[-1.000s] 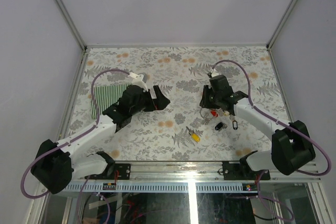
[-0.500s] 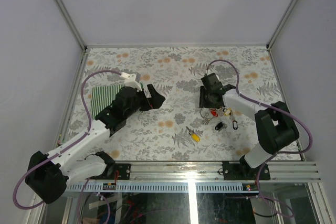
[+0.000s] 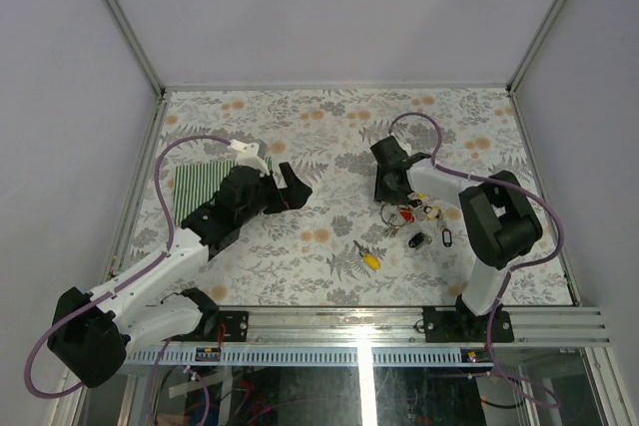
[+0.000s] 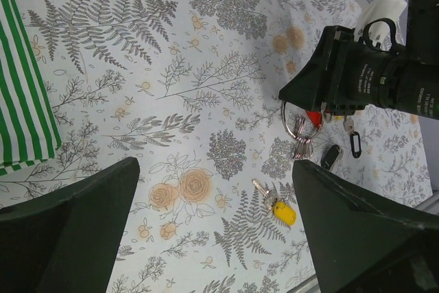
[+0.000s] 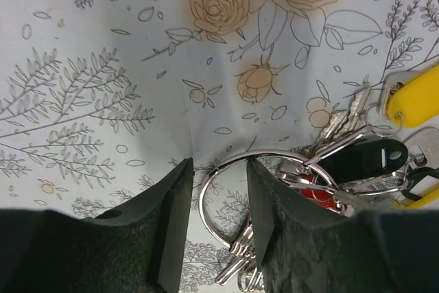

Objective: Put the keys on the keyring

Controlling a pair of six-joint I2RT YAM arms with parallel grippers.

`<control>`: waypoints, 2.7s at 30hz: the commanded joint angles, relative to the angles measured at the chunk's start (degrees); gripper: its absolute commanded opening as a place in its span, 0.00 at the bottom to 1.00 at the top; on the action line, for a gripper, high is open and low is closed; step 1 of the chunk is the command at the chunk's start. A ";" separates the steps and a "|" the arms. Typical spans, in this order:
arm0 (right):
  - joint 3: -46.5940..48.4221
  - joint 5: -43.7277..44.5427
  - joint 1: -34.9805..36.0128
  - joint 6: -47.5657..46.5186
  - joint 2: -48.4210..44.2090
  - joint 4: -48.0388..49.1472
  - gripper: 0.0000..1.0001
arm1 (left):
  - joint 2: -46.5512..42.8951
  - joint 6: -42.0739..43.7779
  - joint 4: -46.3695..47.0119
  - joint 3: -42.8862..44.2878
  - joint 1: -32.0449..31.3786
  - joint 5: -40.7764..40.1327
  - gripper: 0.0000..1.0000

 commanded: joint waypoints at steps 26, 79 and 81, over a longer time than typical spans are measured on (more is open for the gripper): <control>-2.04 -10.96 4.91 4.39 -5.16 6.68 0.00 | 0.11 0.12 7.95 -5.20 -0.22 4.19 0.95; 0.20 -9.40 6.88 5.61 -8.52 3.90 0.24 | 5.94 1.62 24.07 -15.13 -9.83 -8.75 0.68; 2.70 -8.25 8.26 4.73 -5.51 2.65 0.26 | 2.37 0.88 21.91 -16.54 -9.84 -10.14 0.71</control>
